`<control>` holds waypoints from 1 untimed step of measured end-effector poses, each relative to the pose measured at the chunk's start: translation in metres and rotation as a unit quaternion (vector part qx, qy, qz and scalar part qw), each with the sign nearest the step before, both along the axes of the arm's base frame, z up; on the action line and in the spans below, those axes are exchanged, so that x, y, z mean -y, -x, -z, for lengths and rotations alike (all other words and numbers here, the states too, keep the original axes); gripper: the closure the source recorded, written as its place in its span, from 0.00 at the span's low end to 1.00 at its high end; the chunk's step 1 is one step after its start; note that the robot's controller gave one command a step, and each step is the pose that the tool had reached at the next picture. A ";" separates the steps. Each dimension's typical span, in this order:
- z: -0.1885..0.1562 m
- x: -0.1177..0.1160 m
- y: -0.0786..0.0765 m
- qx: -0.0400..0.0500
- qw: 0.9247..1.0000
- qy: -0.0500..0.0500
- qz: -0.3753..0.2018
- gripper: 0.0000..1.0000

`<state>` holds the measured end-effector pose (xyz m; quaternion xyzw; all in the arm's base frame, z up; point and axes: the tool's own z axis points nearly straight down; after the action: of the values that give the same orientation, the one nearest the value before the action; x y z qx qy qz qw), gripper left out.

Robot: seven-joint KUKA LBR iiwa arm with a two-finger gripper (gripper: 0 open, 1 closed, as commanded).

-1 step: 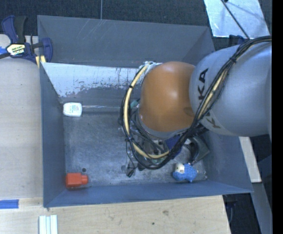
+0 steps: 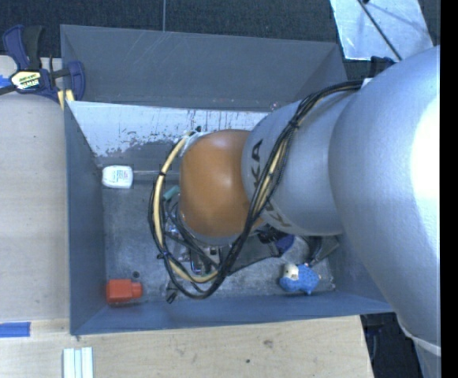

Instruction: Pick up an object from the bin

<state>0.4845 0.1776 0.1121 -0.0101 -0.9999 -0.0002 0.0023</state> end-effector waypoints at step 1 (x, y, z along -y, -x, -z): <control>0.019 -0.050 0.003 0.004 0.999 -0.001 -0.042 0.00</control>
Offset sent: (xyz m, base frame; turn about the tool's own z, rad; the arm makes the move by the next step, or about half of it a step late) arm -0.0025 0.0479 -0.0177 -0.0764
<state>0.4819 0.2280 0.0935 0.0315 -0.9995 -0.0013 -0.0015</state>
